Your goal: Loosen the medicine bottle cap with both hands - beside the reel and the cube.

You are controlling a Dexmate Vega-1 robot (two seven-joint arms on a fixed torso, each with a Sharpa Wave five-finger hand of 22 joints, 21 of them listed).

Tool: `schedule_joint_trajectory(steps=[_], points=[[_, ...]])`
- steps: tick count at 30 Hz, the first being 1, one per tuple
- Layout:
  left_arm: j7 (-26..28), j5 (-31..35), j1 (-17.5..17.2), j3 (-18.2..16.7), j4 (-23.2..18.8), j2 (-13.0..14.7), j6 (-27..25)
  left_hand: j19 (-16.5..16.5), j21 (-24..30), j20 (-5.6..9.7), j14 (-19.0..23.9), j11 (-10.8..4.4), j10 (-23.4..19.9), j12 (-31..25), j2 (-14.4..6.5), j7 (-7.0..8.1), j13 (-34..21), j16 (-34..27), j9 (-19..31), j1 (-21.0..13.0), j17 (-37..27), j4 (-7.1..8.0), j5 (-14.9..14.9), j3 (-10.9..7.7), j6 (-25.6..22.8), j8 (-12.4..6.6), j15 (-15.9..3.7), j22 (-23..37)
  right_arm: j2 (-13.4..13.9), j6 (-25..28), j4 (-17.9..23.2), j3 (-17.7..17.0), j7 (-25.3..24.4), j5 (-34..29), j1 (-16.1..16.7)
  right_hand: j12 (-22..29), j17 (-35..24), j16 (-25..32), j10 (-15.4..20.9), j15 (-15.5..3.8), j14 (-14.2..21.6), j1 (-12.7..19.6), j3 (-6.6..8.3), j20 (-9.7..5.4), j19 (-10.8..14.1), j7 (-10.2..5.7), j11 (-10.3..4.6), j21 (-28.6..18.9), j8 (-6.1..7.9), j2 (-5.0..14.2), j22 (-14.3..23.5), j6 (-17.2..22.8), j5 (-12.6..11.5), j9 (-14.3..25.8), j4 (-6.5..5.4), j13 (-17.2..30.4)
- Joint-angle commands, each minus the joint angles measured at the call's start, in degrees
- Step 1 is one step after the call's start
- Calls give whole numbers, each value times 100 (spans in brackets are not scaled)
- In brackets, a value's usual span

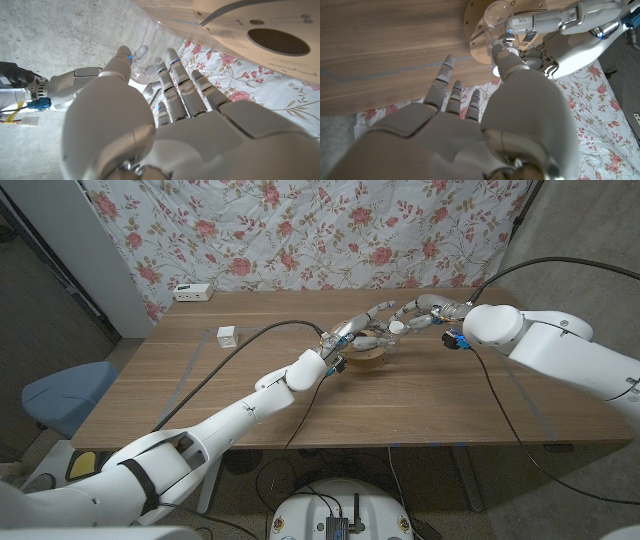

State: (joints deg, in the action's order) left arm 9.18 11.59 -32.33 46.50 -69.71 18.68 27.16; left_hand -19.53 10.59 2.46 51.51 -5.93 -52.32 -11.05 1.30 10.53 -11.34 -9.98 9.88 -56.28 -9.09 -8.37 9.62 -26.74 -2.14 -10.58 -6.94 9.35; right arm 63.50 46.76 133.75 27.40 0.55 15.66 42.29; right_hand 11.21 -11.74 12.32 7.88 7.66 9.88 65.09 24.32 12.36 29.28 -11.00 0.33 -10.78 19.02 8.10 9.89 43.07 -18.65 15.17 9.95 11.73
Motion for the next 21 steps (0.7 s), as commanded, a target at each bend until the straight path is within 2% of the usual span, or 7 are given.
schedule_joint_trajectory(steps=[1,9,15,21], points=[[10,8,-33,-13,-46,29,-1,0,-2,417,34,-295,-306,-55,-60,12,-5,0,6,2,-12,0,51,-51,-42,7,-420,13,102,-29,44,-35,169,176,-37,-23,-9,-40,-109,56,-97,13,-19,4,-86,-16,32,20,-144,-61,-2,-193,-37,-37,11,2],[19,16,-81,-32,-121,69,-4,1,-2,415,27,-292,-315,-58,-59,10,-5,4,6,-3,-11,-7,52,-56,-41,7,-428,13,132,-20,54,10,283,229,-120,-34,6,-64,-244,115,-187,23,-72,5,-167,-48,94,22,-327,-128,-1,-470,-57,-72,3,3],[14,5,-113,-42,-154,78,-3,6,-4,413,31,-290,-293,-49,-64,9,-5,2,6,3,-12,-3,51,-58,-35,9,-423,13,137,31,60,34,336,269,-173,-37,10,-72,-305,137,-229,22,-95,6,-203,-74,139,23,-407,-141,0,-595,-65,-84,-7,4],[6,17,-119,-45,-172,87,-5,5,-2,410,24,-290,-291,-49,-64,9,-5,6,6,10,-10,-2,51,-61,-34,9,-418,13,150,24,53,28,351,314,-178,-27,14,-70,-369,169,-268,11,-140,7,-261,-108,169,21,-570,-161,1,-875,-72,-106,-24,5]])
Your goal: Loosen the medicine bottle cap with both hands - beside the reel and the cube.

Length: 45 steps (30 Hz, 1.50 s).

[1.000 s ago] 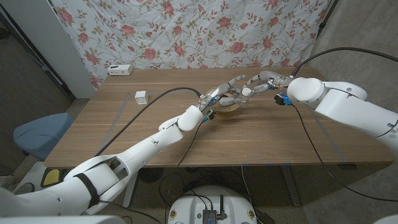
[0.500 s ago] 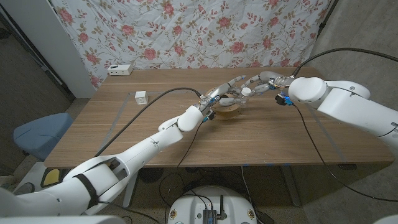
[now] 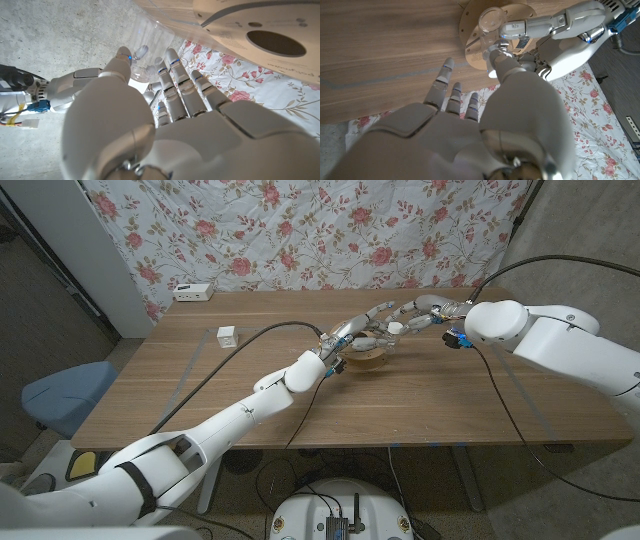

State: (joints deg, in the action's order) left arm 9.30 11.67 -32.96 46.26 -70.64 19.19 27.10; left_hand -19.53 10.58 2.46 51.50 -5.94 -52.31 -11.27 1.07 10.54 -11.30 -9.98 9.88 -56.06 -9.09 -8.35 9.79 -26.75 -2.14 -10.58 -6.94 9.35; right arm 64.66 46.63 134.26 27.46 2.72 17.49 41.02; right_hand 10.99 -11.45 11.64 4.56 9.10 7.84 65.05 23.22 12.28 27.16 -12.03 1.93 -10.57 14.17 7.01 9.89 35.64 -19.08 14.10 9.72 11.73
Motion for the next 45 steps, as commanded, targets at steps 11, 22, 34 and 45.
schedule_joint_trajectory(steps=[11,22,34,45], points=[[-12,7,-39,-25,-34,21,44,4,-1,415,24,-281,-285,-25,-39,23,-10,3,6,-16,-12,-10,34,-62,-15,14,-418,13,111,19,-25,4,277,249,-94,-18,0,-23,-274,113,-195,-68,-170,19,-168,-31,84,-4,-340,-176,3,-689,-18,-47,-28,7],[37,25,-42,-37,-11,11,47,3,0,412,26,-292,-284,-25,-33,29,-10,0,6,-21,-13,-17,33,-61,-1,15,-419,13,164,18,-95,27,455,311,-223,-20,24,-51,-599,310,-366,-422,-455,25,-275,245,309,-19,-394,-455,10,-1243,143,-94,-119,9],[21,9,25,-23,108,-25,113,3,0,413,27,-301,-299,-32,-31,30,-10,-3,6,-22,-14,-18,32,-59,1,13,-419,13,165,49,-136,67,499,299,-299,31,8,-37,-681,350,-446,-946,-710,24,-302,763,534,-34,-293,-617,13,-1349,470,-106,-277,18],[21,-7,26,-29,119,-24,124,2,0,410,30,-280,-290,-28,-38,34,-10,-3,6,-19,-14,-15,33,-64,-5,8,-420,13,-7,394,-70,344,341,2,-506,110,-15,32,-551,346,-334,-1412,-875,12,-226,1039,645,-70,-116,-628,18,-1029,783,-55,-418,30]])
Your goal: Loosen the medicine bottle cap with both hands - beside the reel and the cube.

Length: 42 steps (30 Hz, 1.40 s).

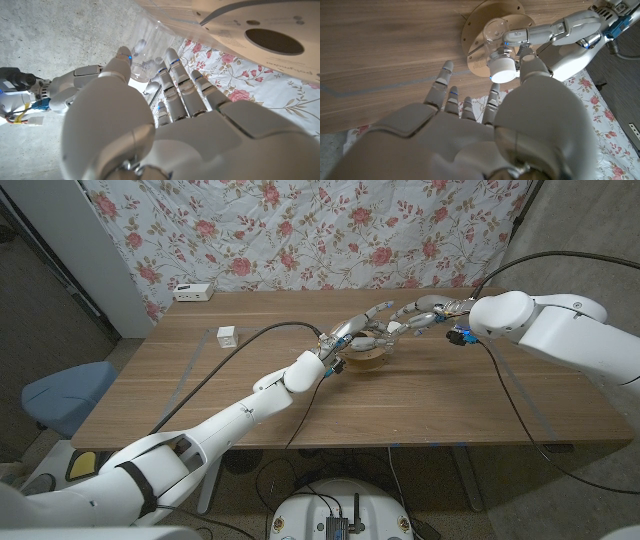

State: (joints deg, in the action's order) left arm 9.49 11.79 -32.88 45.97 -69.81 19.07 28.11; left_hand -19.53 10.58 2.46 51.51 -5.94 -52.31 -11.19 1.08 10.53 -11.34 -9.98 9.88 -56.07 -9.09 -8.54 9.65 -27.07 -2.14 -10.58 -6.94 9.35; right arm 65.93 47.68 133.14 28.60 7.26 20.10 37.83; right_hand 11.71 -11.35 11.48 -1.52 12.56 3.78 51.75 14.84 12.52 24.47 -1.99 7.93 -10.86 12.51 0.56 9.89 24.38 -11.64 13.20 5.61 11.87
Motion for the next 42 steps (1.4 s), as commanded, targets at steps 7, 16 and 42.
schedule_joint_trajectory(steps=[7,16,42], points=[[-4,-13,21,4,35,-7,33,-1,1,414,41,-293,-304,-41,-33,45,-7,-9,6,-22,-17,-2,45,-26,-23,2,-424,13,-183,442,96,289,-227,-363,-215,66,-27,75,147,-4,159,-207,-78,-16,108,72,47,-58,141,23,19,296,95,66,-37,17],[-29,-12,36,15,44,-15,38,3,0,413,35,-290,-303,-40,-34,49,-7,-2,6,-18,-13,1,46,-30,-44,-4,-423,13,-186,508,172,250,-362,-373,-138,87,-24,101,270,-7,271,-284,-112,-19,219,125,22,-82,328,1,20,669,129,129,-6,13],[-44,-16,6,21,-24,-12,-31,3,-1,411,39,-299,-323,-44,-42,49,-6,-2,6,-2,-13,11,46,-34,-119,-16,-416,13,-279,600,231,308,-688,-561,-26,130,-38,172,623,-30,558,-136,-40,-25,471,-5,-50,-112,824,89,20,1431,124,327,192,7]])
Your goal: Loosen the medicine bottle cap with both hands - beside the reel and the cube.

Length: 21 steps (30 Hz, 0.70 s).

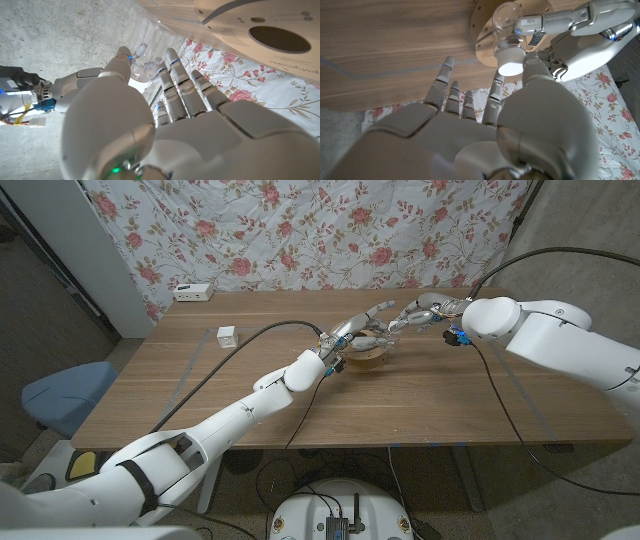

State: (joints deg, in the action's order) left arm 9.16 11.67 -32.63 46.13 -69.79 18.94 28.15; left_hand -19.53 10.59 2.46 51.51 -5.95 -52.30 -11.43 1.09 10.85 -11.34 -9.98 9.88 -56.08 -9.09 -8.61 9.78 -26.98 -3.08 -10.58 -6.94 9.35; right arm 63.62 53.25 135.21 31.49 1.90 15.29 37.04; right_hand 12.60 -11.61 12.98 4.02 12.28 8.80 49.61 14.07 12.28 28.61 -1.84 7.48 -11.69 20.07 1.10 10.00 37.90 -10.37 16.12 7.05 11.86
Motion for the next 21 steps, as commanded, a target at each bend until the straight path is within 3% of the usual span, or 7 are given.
schedule_joint_trajectory(steps=[1,21], points=[[-12,-5,-18,5,-26,0,-35,4,-1,407,32,-297,-323,-20,-38,13,-6,2,6,-2,-11,16,33,-43,-23,-14,-417,13,-50,42,26,15,-155,-79,58,46,-13,27,105,0,76,111,52,-2,76,-45,-17,-30,114,52,9,146,-5,53,71,9],[-26,-30,-19,-3,-13,9,-38,6,-1,408,24,-291,-327,-18,-42,19,-6,5,6,14,-11,22,33,-49,-64,-16,-419,13,-107,-24,-12,17,-232,-132,93,57,-16,60,348,-94,249,523,235,-6,228,-207,-203,-31,380,190,5,427,-27,185,254,10]])
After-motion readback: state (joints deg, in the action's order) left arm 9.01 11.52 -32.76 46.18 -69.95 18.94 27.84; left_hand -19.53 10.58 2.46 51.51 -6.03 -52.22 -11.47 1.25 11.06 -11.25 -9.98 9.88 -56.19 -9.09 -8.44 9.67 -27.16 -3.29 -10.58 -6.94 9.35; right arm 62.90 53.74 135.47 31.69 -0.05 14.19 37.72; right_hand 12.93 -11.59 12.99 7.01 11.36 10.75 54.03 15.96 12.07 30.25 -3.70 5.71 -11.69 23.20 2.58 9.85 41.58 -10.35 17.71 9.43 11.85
